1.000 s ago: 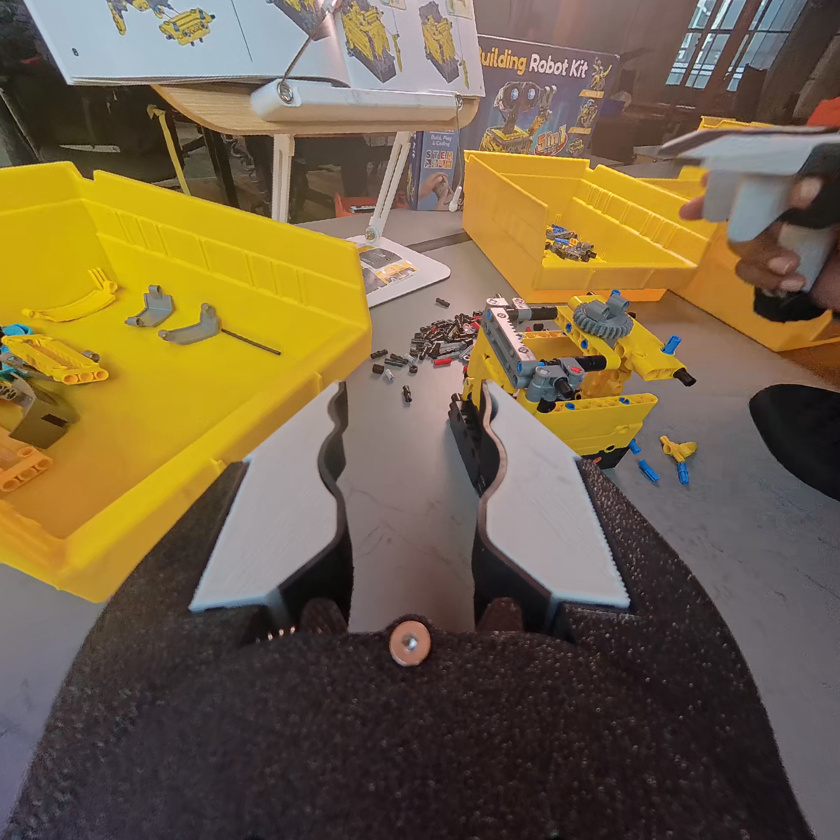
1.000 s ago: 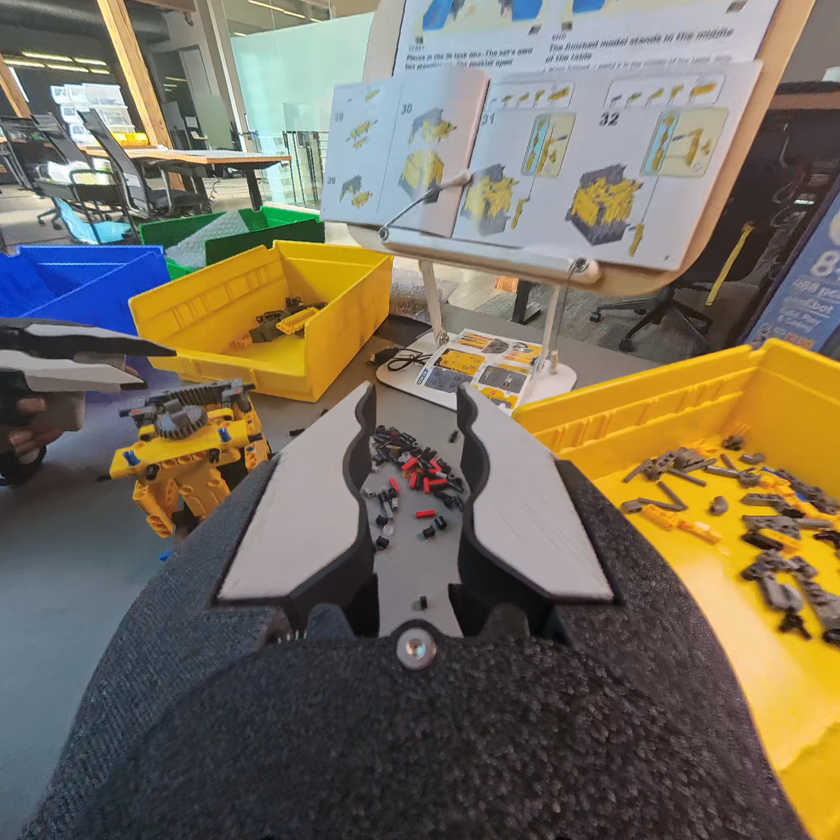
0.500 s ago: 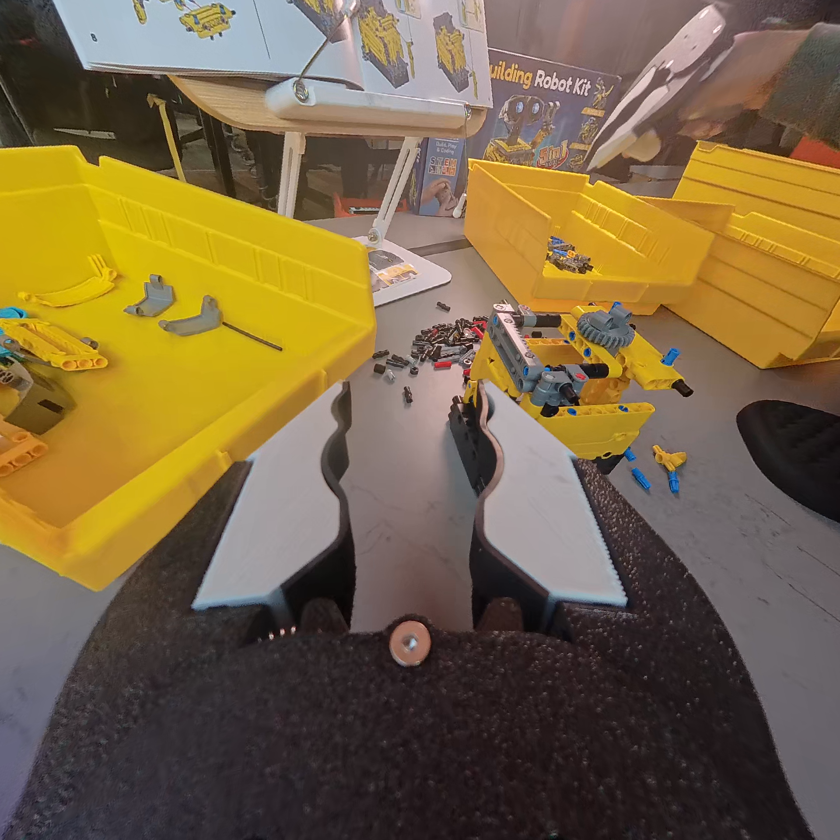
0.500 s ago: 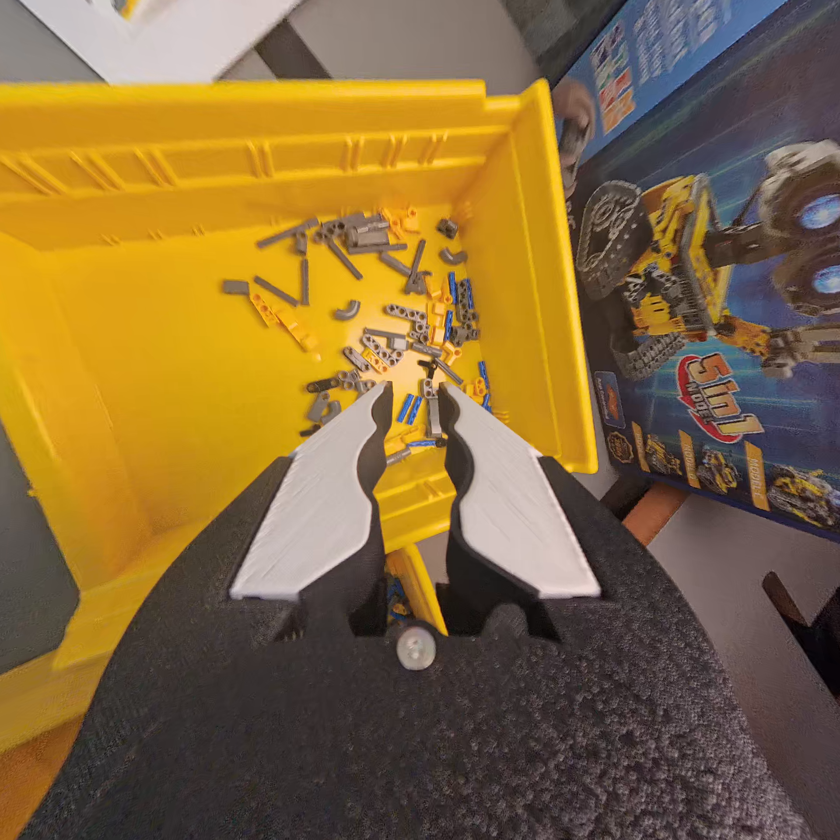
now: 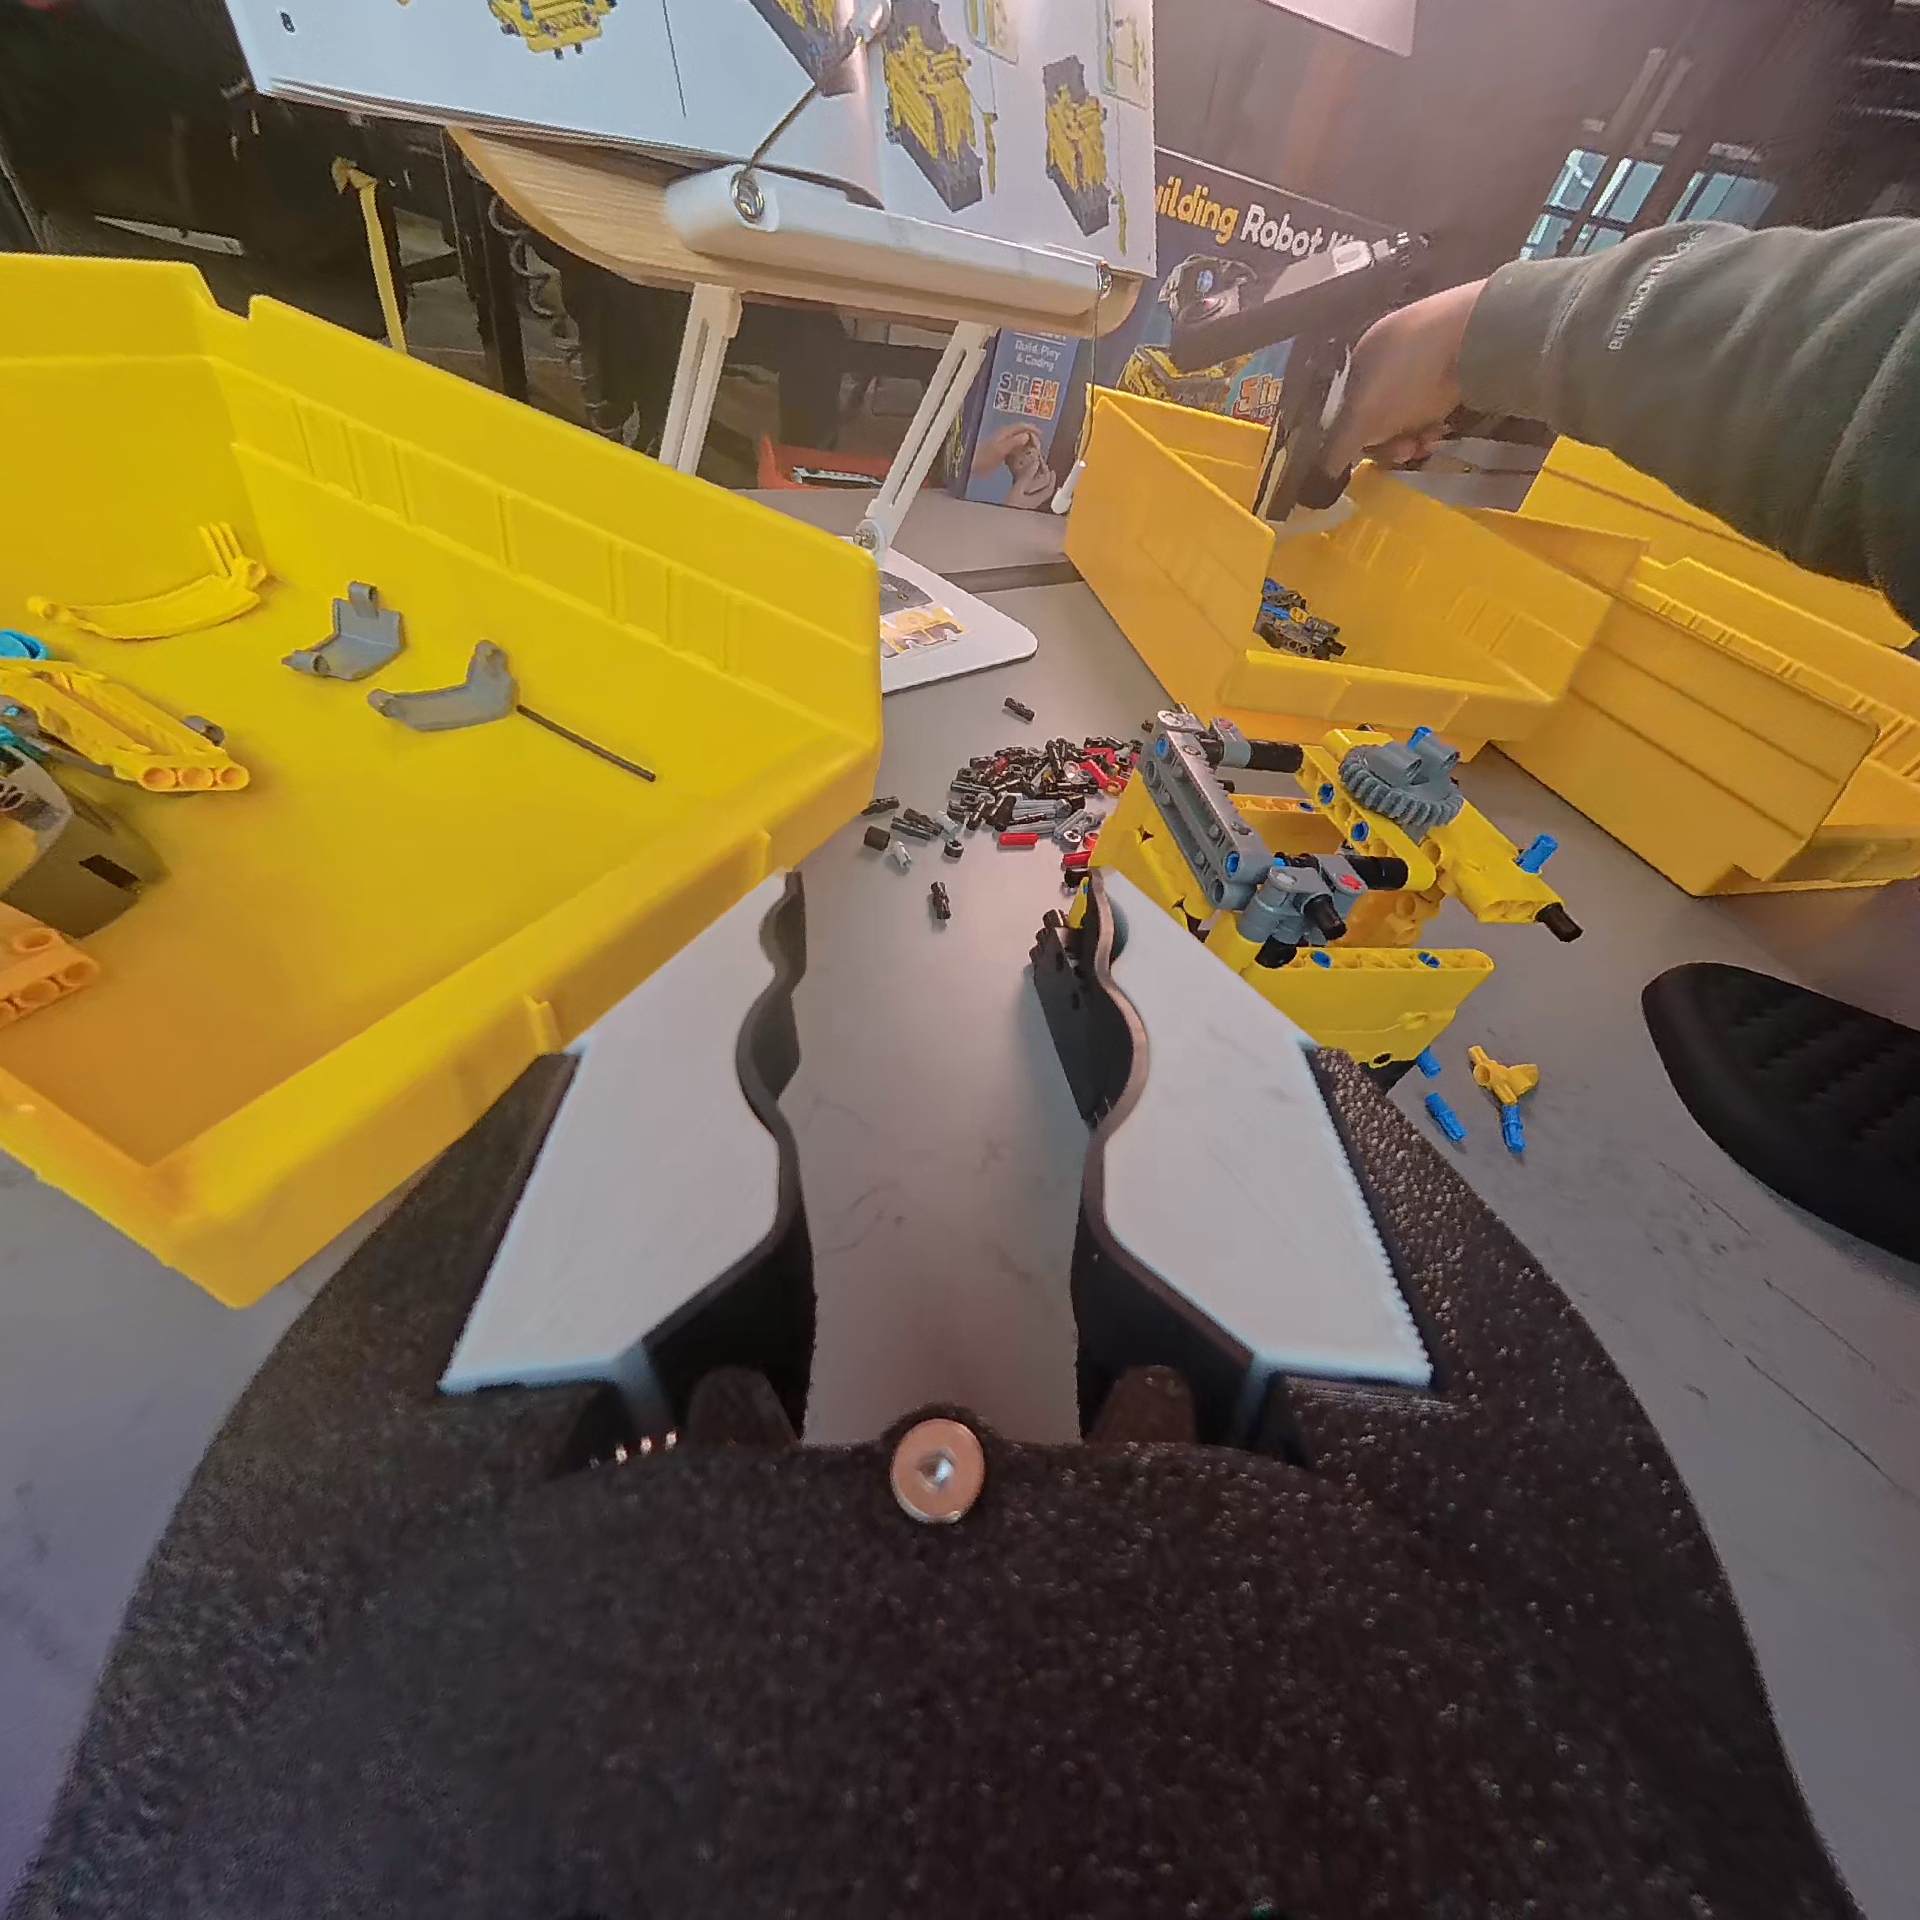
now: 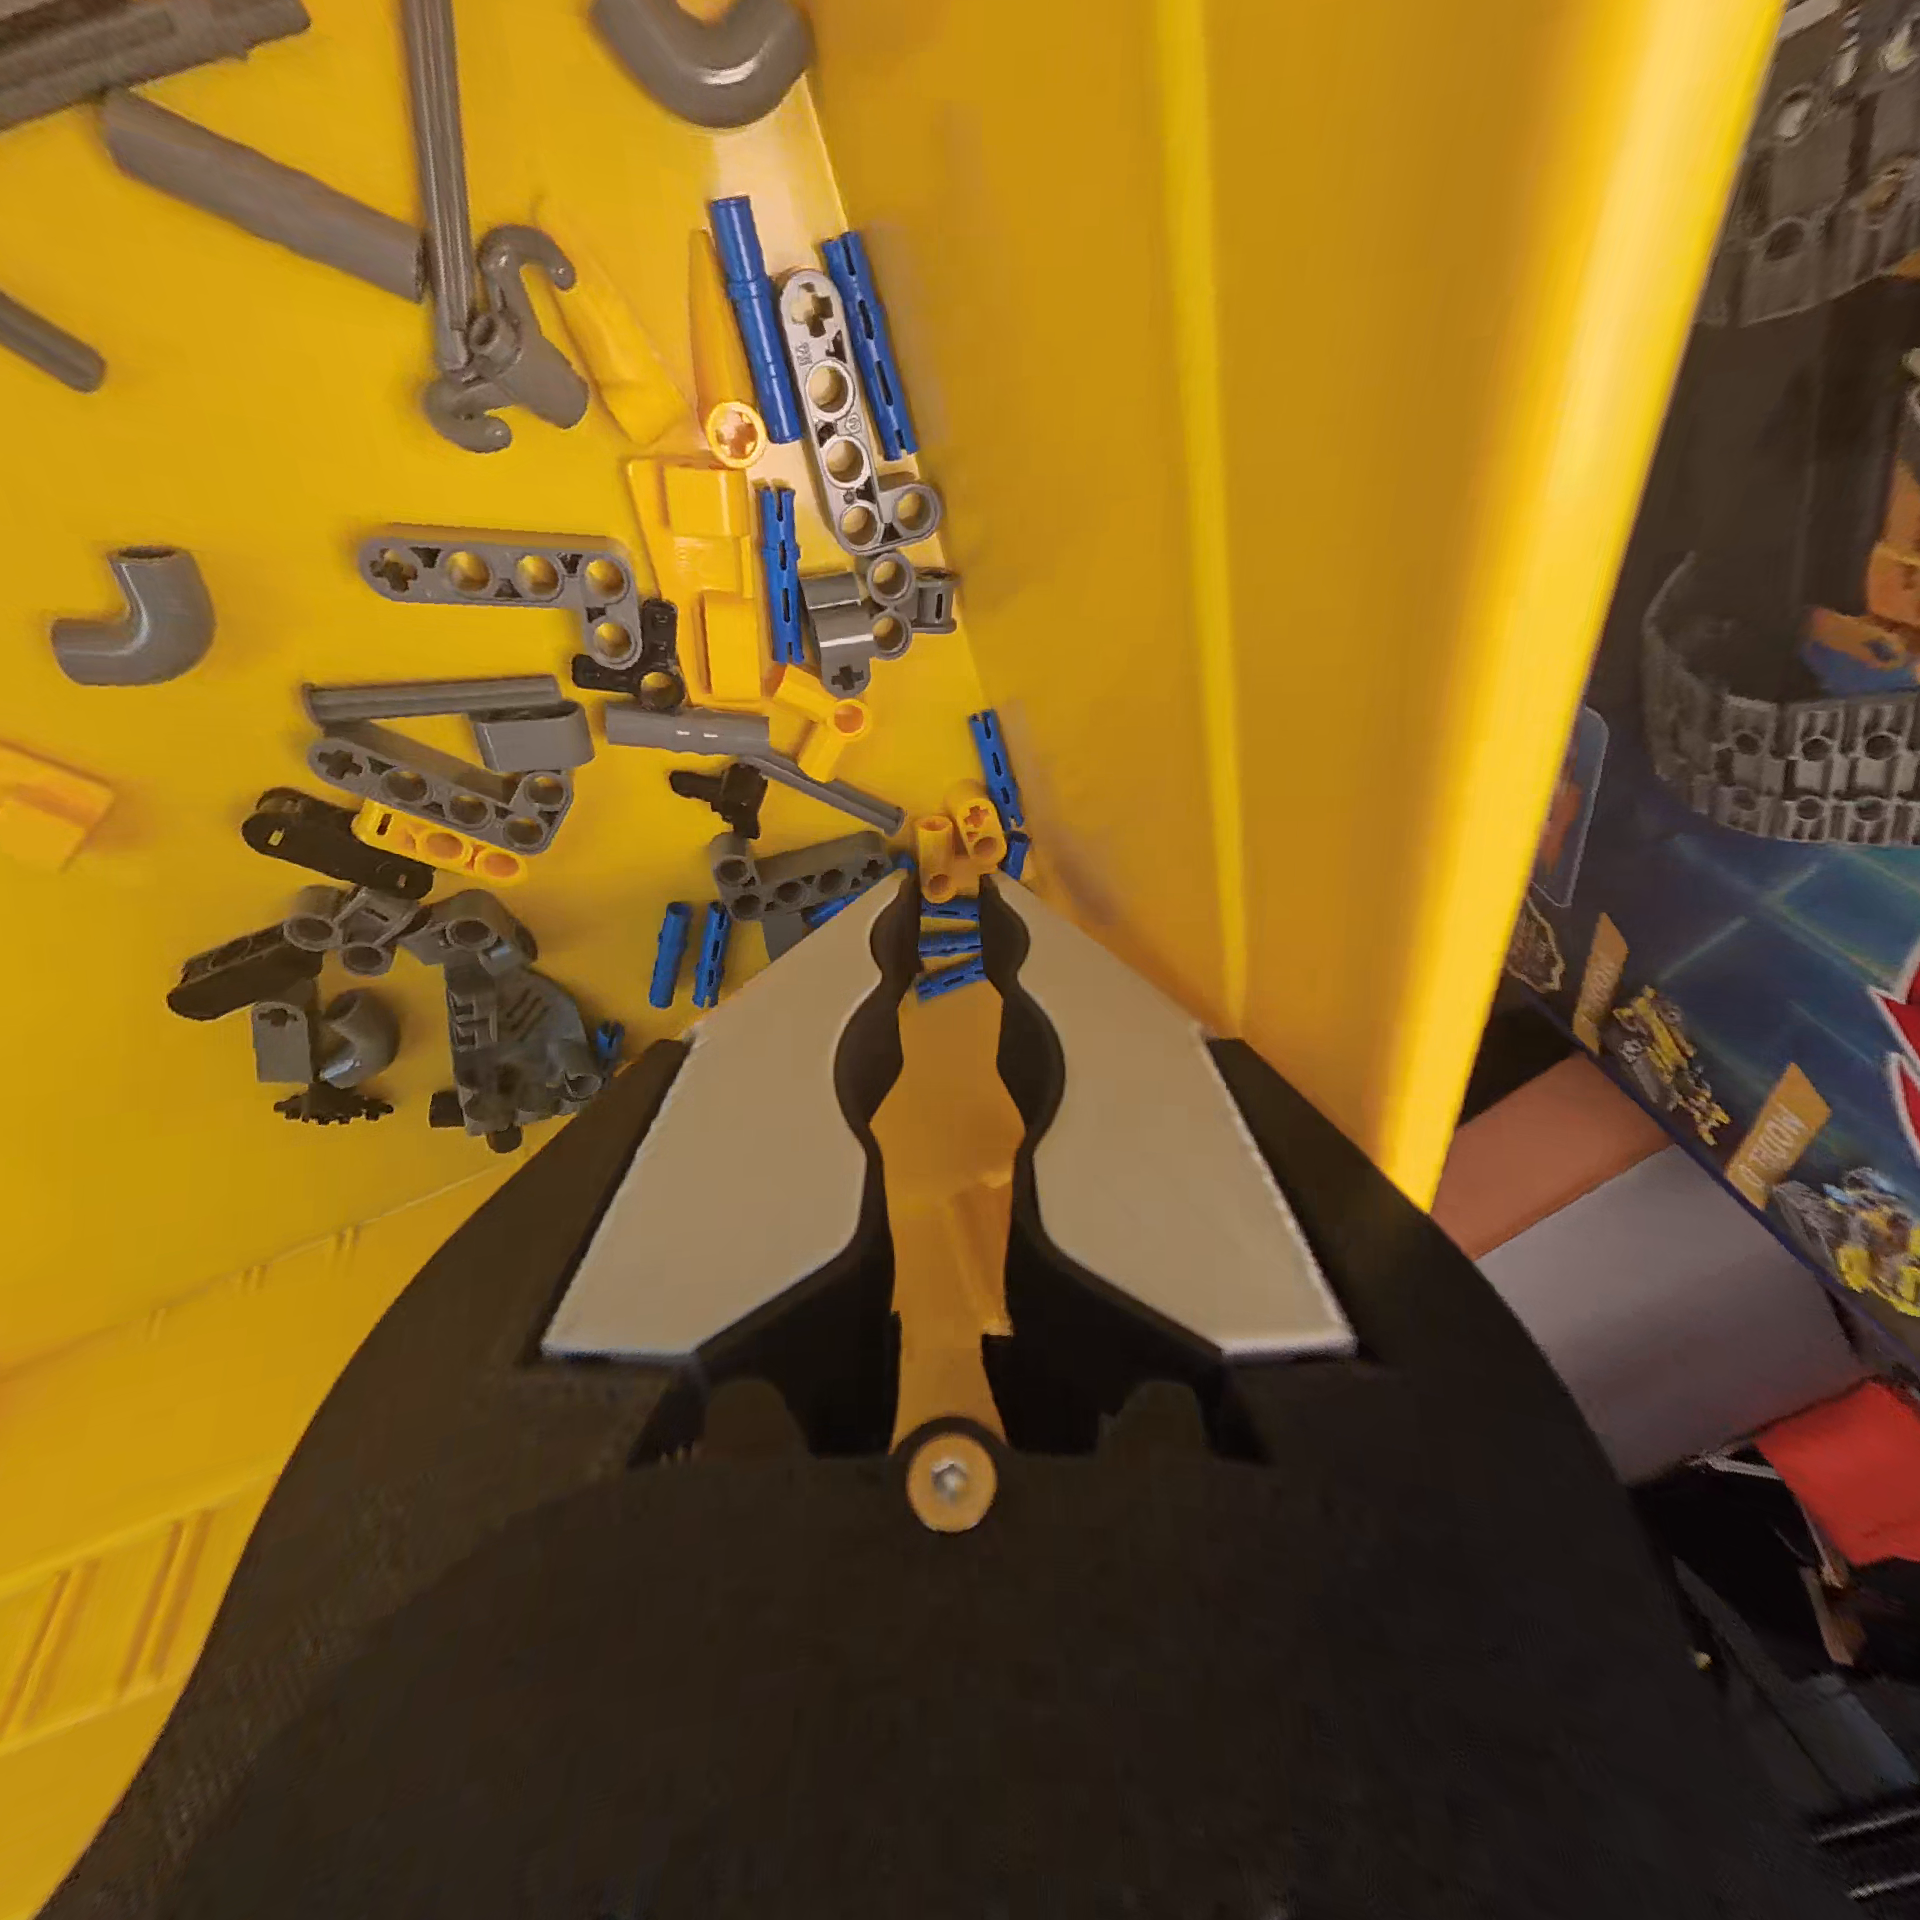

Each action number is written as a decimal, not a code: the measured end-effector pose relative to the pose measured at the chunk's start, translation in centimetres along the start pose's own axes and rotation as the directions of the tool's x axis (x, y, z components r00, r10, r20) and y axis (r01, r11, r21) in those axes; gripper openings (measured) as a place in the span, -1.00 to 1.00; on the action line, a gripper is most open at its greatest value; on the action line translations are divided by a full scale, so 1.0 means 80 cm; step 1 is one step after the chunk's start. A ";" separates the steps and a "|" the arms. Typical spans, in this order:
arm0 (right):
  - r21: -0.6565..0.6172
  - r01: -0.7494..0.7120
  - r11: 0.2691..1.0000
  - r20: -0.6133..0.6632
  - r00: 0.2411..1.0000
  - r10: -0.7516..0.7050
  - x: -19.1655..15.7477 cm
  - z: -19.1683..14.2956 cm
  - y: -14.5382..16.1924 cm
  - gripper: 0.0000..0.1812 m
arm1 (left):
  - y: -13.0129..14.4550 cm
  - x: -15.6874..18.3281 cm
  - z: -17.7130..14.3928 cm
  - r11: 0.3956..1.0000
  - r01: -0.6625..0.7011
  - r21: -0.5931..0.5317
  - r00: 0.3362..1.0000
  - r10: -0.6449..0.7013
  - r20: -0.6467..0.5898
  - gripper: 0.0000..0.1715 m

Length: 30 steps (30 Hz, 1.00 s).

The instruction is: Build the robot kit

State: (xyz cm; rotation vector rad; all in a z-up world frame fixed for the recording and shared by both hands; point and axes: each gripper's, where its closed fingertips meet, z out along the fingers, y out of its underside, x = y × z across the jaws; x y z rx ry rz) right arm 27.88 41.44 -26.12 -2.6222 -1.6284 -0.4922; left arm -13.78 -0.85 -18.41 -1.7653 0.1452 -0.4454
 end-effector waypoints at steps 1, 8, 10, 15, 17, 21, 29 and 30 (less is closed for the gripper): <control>-0.013 -0.001 1.000 -0.003 1.000 0.001 0.000 0.003 0.001 -0.93 | 0.000 0.000 0.000 1.000 0.003 -0.001 1.000 -0.003 -0.002 -0.38; -0.040 0.006 0.999 0.032 0.999 -0.005 -0.009 0.005 0.005 -0.86 | 0.000 0.000 0.000 1.000 0.007 -0.001 1.000 -0.007 -0.008 -0.39; -0.011 0.012 1.000 0.060 0.998 -0.011 -0.016 0.001 0.001 -0.93 | 0.000 0.000 0.000 1.000 0.006 -0.002 1.000 -0.006 -0.008 -0.39; 0.053 0.029 0.998 0.135 0.990 -0.036 -0.035 -0.010 -0.007 -0.95 | 0.001 0.000 0.001 1.000 0.009 -0.004 1.000 -0.009 -0.007 -0.39; 0.050 0.025 0.998 0.121 0.992 -0.031 -0.031 -0.012 -0.005 -0.92 | 0.001 -0.001 0.001 1.000 0.011 -0.006 1.000 -0.011 -0.007 -0.40; 0.043 0.011 0.999 0.117 0.993 -0.015 -0.027 -0.011 -0.003 -0.85 | 0.001 -0.001 0.001 1.000 0.015 -0.006 1.000 -0.015 -0.007 -0.40; 0.030 0.046 0.998 0.155 0.987 -0.050 -0.041 -0.001 -0.006 -0.83 | 0.001 -0.001 0.001 1.000 0.021 -0.007 1.000 -0.021 -0.011 -0.40; 0.032 0.057 0.998 0.150 0.987 -0.061 -0.041 -0.002 -0.007 -0.84 | 0.001 -0.001 0.001 1.000 0.020 -0.006 1.000 -0.020 -0.010 -0.40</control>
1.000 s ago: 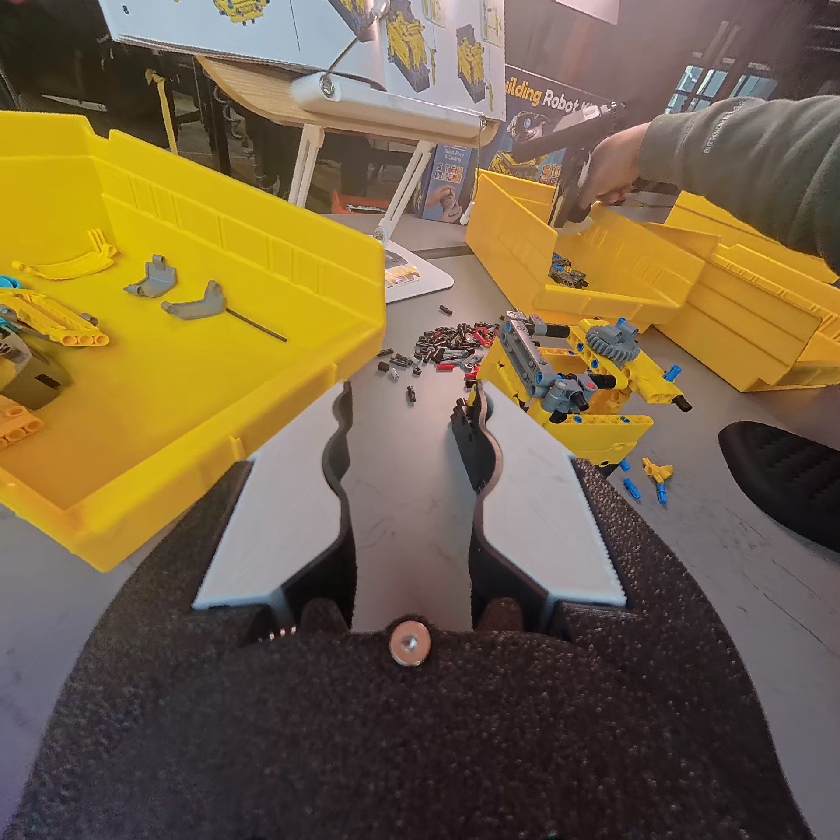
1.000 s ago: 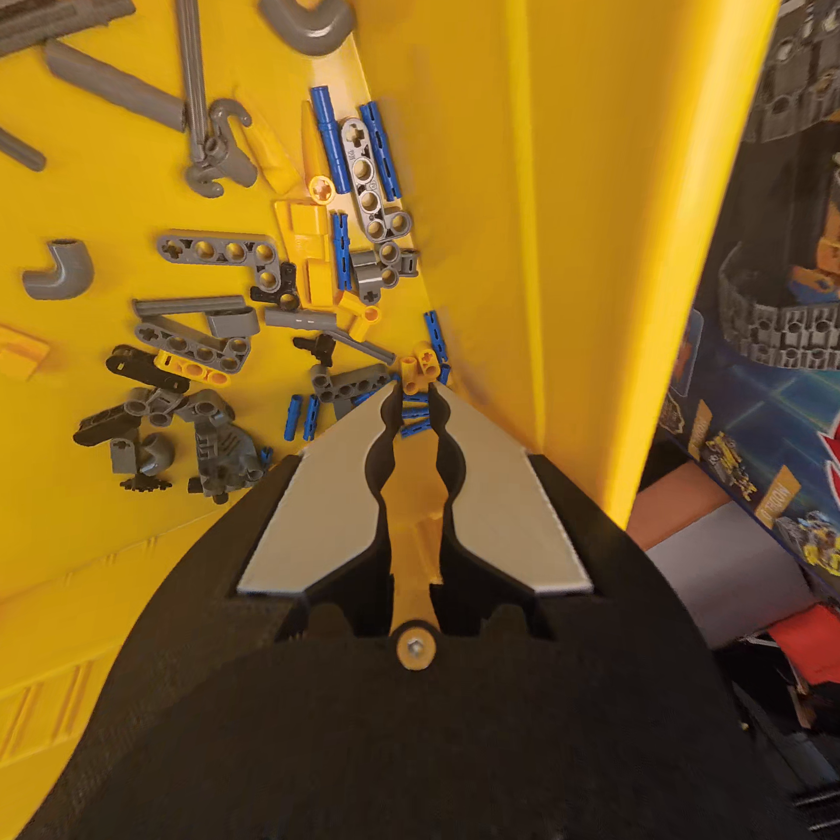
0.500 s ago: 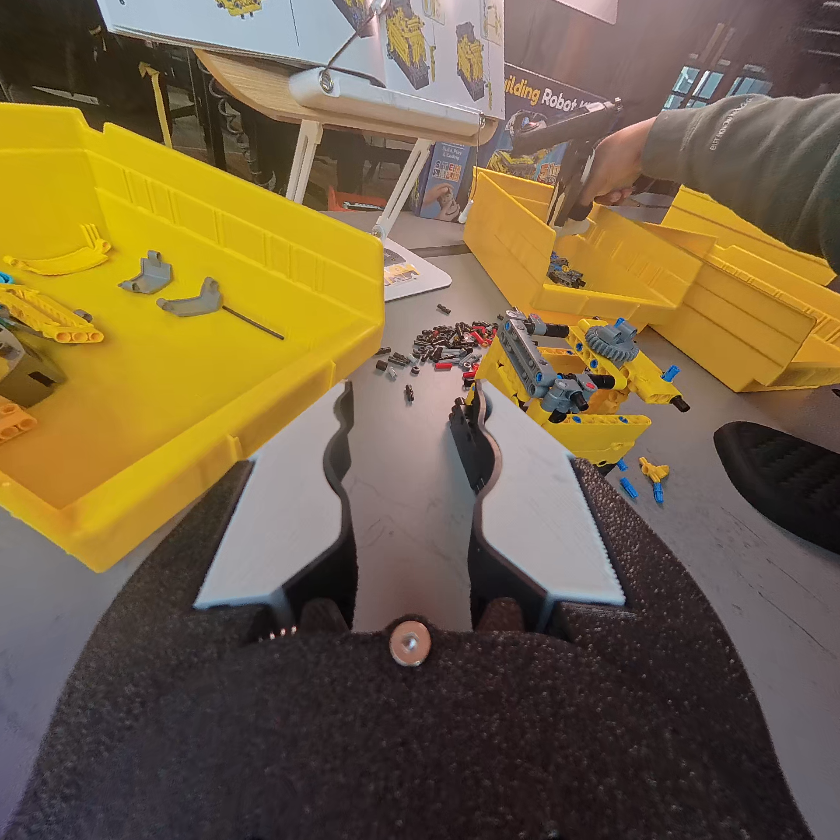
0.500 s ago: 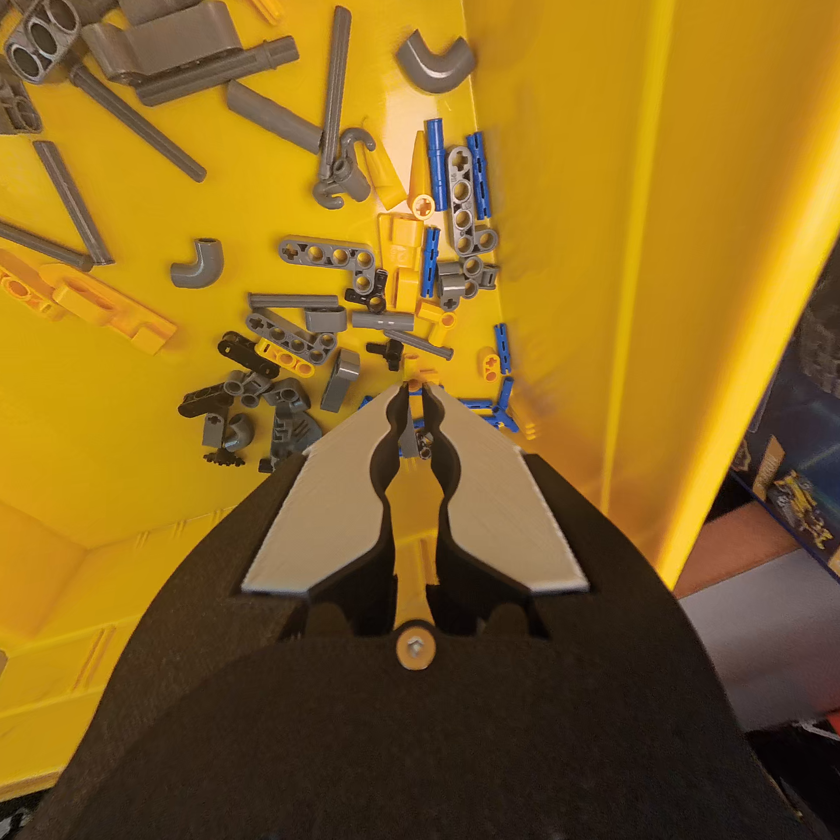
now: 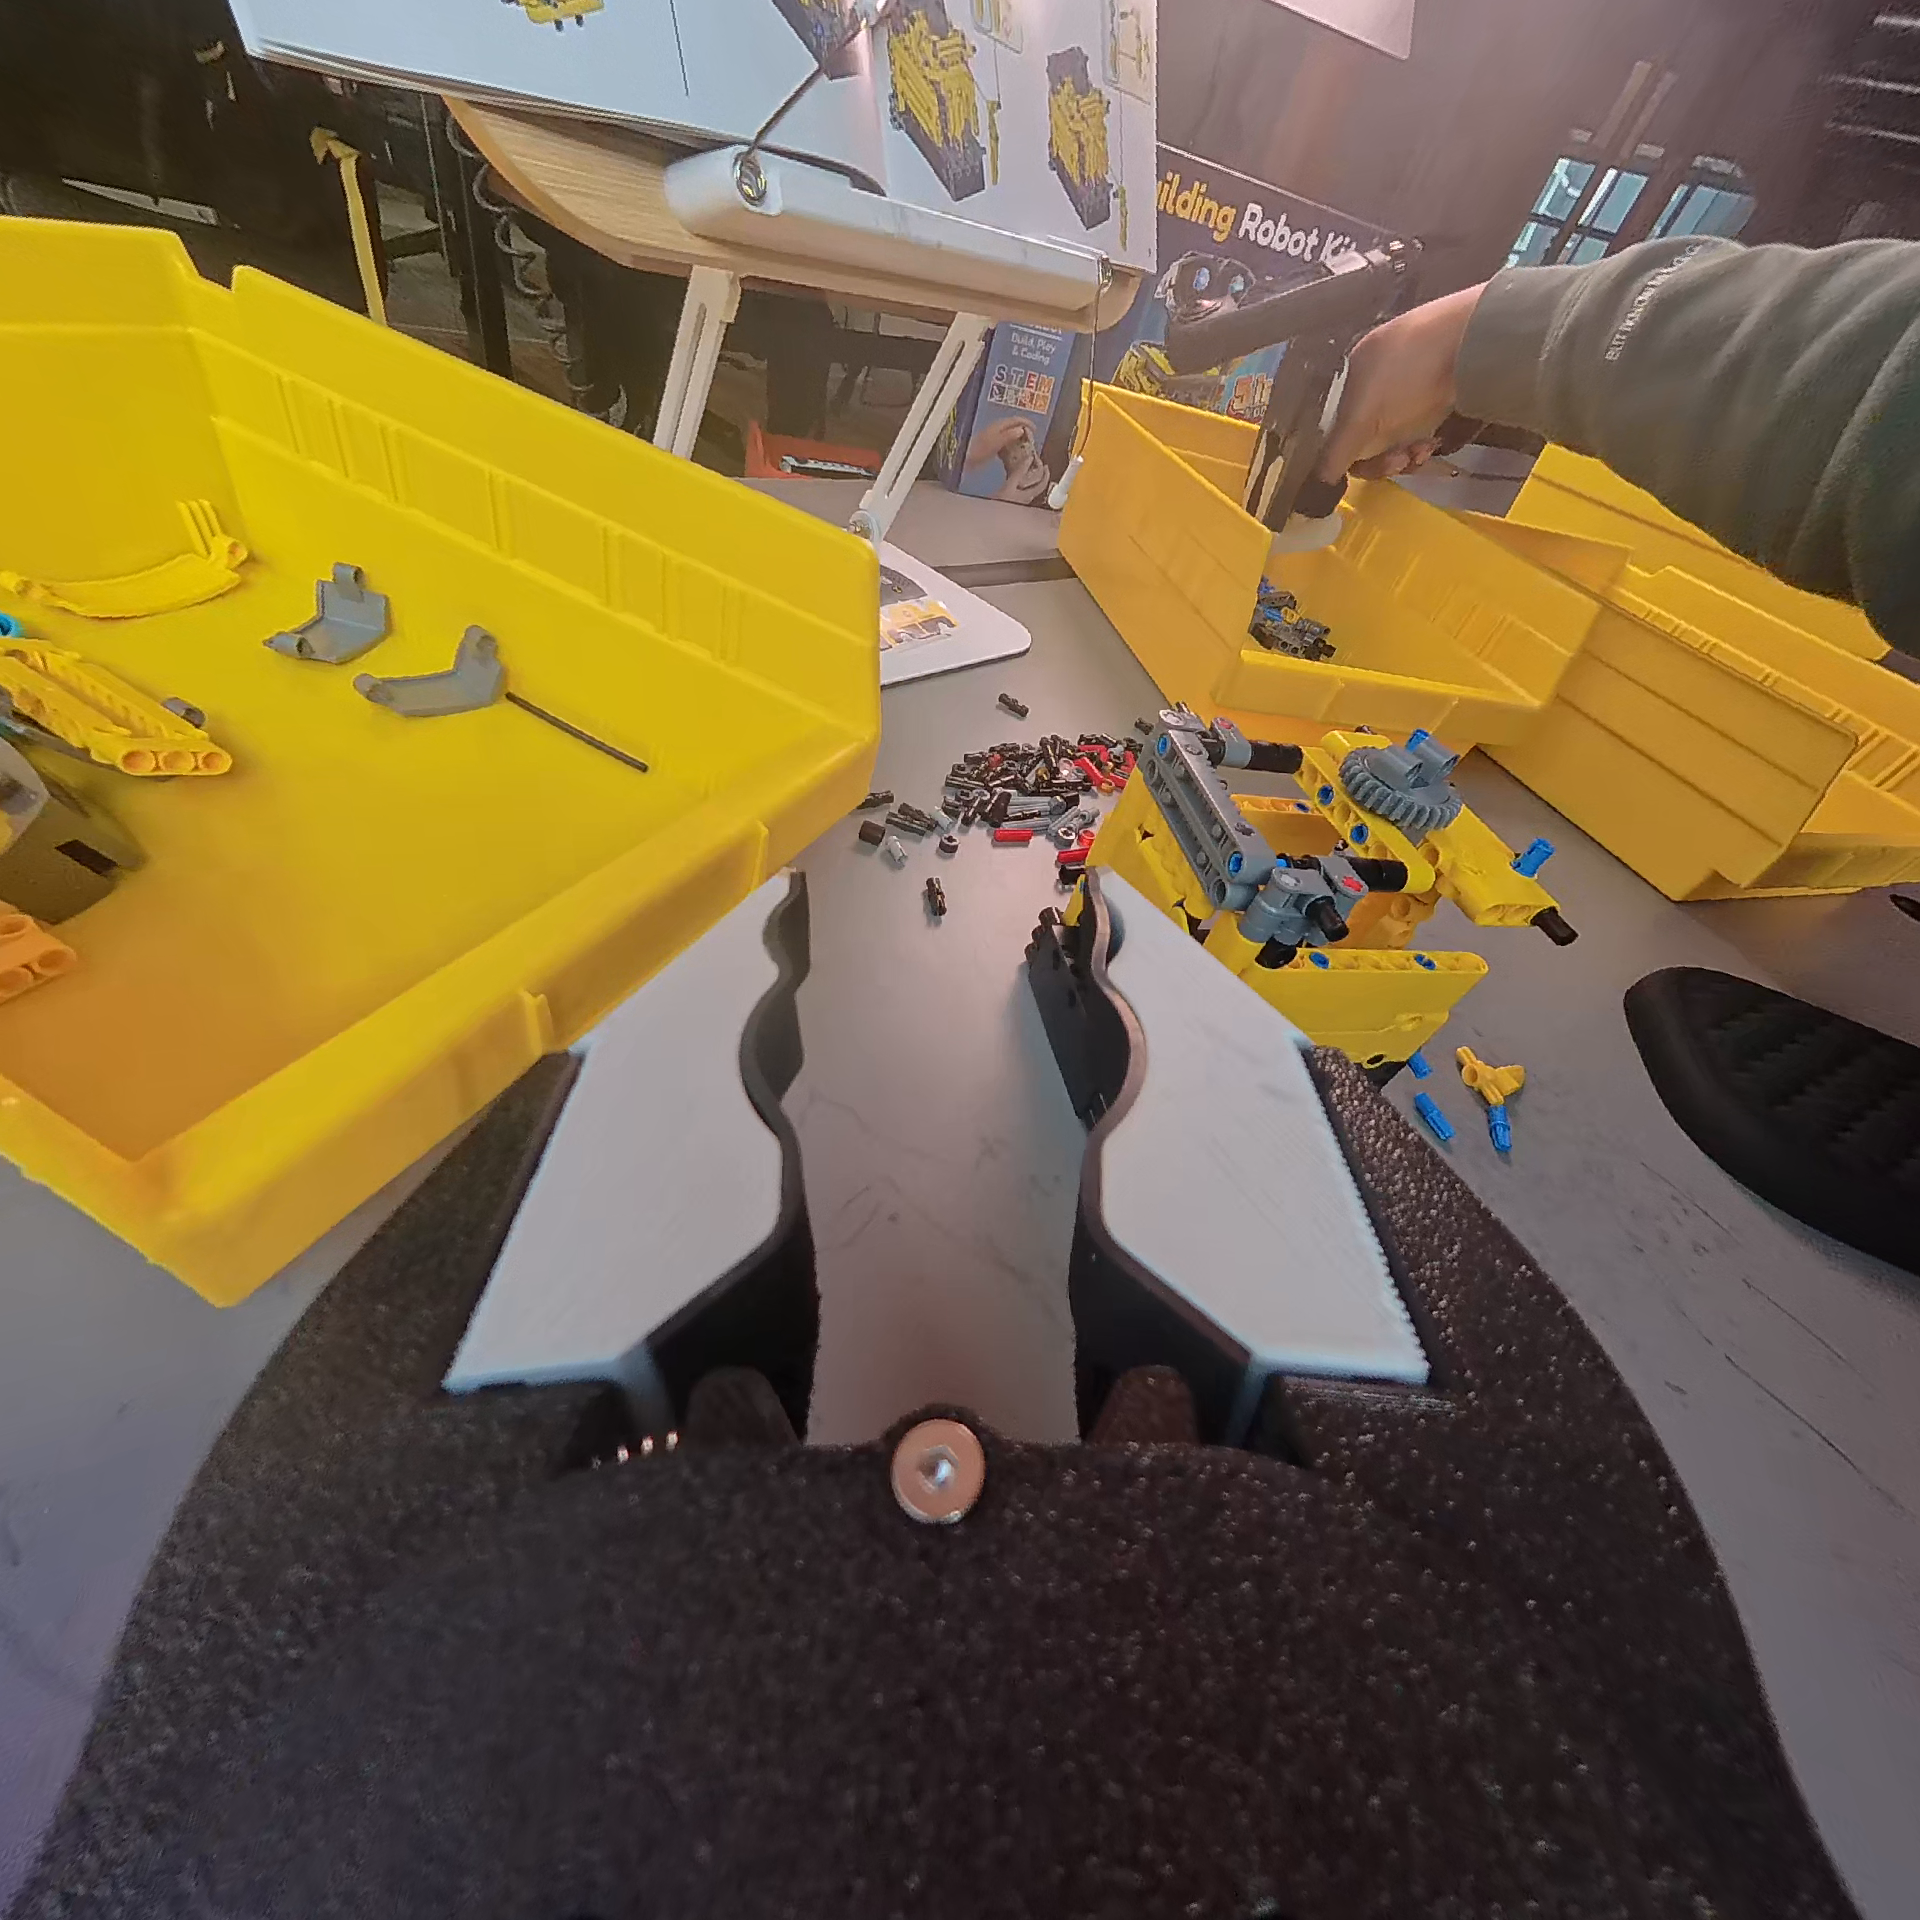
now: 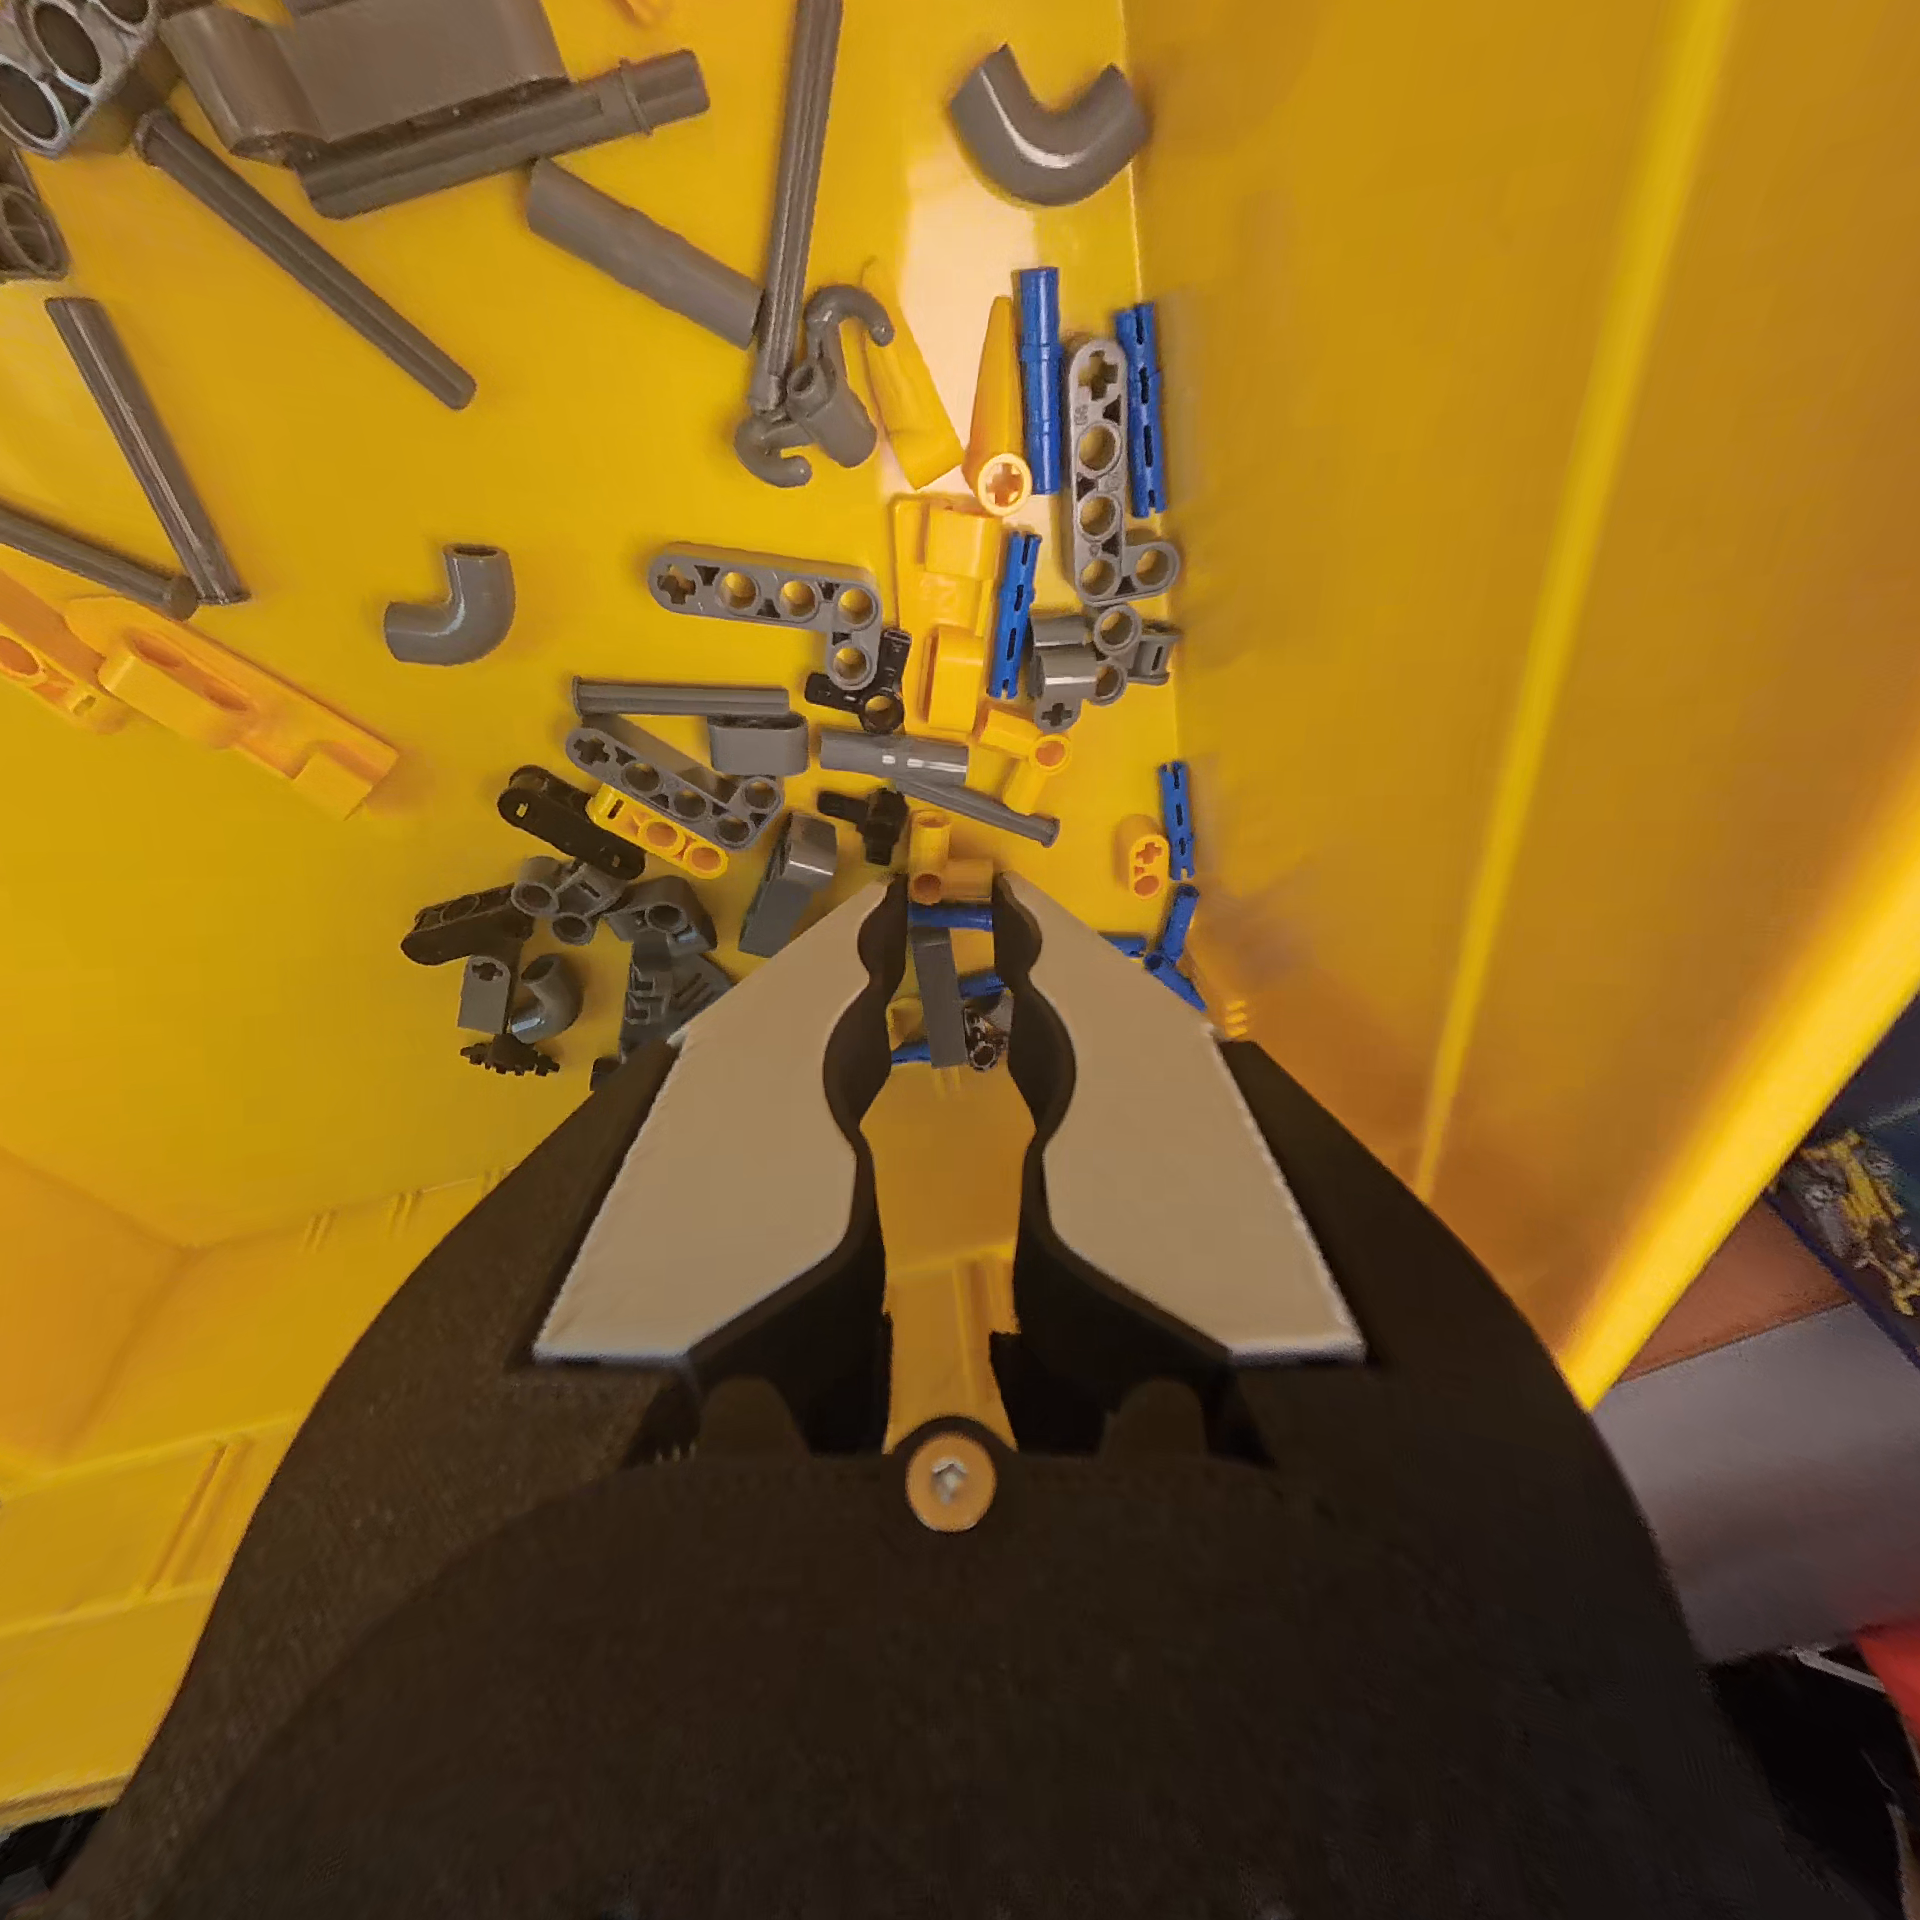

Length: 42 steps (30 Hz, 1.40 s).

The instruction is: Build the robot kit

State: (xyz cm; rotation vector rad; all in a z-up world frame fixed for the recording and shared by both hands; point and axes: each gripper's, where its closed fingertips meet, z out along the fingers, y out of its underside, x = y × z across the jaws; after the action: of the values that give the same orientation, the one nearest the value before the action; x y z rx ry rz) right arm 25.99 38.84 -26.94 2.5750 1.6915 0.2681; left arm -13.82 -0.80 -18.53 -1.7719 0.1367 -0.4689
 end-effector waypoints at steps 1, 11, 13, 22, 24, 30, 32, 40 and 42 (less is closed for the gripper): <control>-0.003 0.006 1.000 0.001 1.000 -0.006 0.000 0.000 0.000 -0.84 | 0.000 0.000 0.000 1.000 0.000 0.001 1.000 0.000 0.000 -0.40; 0.109 0.095 0.989 -0.057 0.994 -0.089 -0.016 -0.049 -0.001 -0.84 | -0.001 0.001 -0.001 1.000 -0.001 0.004 1.000 0.001 -0.002 -0.40; 0.204 0.130 0.970 -0.085 0.990 -0.114 -0.037 -0.084 -0.009 -0.84 | -0.001 0.002 -0.001 1.000 -0.009 0.005 1.000 0.009 0.000 -0.40; 0.568 0.437 0.698 -0.183 0.893 -0.410 -0.290 -0.201 -0.029 -0.84 | -0.007 0.011 -0.004 0.998 -0.061 0.022 0.998 0.061 0.013 -0.38; 0.590 0.471 0.656 -0.173 0.867 -0.467 -0.351 -0.195 -0.024 -0.84 | -0.008 0.013 -0.005 0.997 -0.070 0.024 0.998 0.069 0.013 -0.38; 0.560 0.499 0.661 -0.051 0.818 -0.574 -0.472 -0.126 0.002 -0.83 | -0.015 0.020 -0.009 0.995 -0.093 0.040 0.996 0.093 0.010 -0.39; 0.544 0.497 0.676 -0.023 0.814 -0.580 -0.489 -0.100 0.005 -0.83 | -0.016 0.022 -0.010 0.994 -0.097 0.043 0.995 0.097 0.008 -0.39; 0.520 0.506 0.688 -0.008 0.808 -0.588 -0.513 -0.059 0.007 -0.83 | -0.018 0.026 -0.011 0.993 -0.110 0.047 0.994 0.110 0.003 -0.39; 0.522 0.510 0.683 -0.020 0.808 -0.588 -0.514 -0.057 0.006 -0.81 | -0.019 0.026 -0.012 0.993 -0.111 0.050 0.994 0.111 0.003 -0.39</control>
State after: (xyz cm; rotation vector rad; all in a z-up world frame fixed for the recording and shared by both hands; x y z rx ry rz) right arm 9.72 0.80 -27.20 2.0891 2.6415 -0.4560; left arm -12.52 -1.96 -16.41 -1.7050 0.2203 -0.3882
